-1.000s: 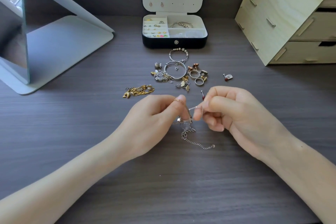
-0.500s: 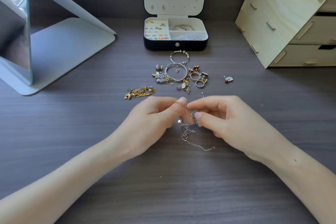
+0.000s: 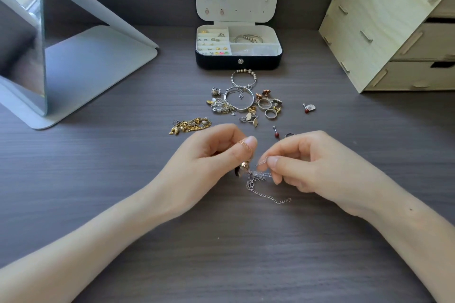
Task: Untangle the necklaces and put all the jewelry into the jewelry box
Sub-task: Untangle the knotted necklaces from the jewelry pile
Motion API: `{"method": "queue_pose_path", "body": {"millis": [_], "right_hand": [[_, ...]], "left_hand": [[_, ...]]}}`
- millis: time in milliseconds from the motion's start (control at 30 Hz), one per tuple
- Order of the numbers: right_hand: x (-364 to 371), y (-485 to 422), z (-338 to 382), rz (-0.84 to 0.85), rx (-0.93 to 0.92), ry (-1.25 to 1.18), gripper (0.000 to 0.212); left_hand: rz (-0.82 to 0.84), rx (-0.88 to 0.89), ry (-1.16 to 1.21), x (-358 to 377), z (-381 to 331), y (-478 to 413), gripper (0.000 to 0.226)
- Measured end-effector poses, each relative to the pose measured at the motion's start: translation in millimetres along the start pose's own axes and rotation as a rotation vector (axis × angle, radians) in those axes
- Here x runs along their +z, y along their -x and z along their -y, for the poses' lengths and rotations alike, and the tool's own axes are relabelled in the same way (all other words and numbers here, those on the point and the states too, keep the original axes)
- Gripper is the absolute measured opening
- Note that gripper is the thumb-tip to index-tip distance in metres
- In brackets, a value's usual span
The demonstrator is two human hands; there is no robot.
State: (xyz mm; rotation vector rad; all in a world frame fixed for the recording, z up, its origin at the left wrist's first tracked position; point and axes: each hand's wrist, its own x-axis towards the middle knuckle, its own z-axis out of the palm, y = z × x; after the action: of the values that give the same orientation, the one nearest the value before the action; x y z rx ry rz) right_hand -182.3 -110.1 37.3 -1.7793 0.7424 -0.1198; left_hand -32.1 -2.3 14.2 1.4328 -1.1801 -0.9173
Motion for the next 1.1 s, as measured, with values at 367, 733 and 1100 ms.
{"method": "queue_pose_path", "body": {"millis": [367,733,1100], "right_hand": [[-3.2,5.1,0.2,0.014,-0.042,-0.049,0.013],[-9.8,11.7,-7.0,0.233,-0.361,0.351,0.013],[-10.7,9.3,-10.2,0.162,-0.34,0.664,0.011]], "left_hand": [[0.356,0.137,-0.172,-27.7,-12.9,6.1,0.017],[0.339,0.122,-0.447,-44.3,-7.4,28.4,0.025],[0.28,0.099,-0.523,-58.1,-3.3,43.0,0.026]]}}
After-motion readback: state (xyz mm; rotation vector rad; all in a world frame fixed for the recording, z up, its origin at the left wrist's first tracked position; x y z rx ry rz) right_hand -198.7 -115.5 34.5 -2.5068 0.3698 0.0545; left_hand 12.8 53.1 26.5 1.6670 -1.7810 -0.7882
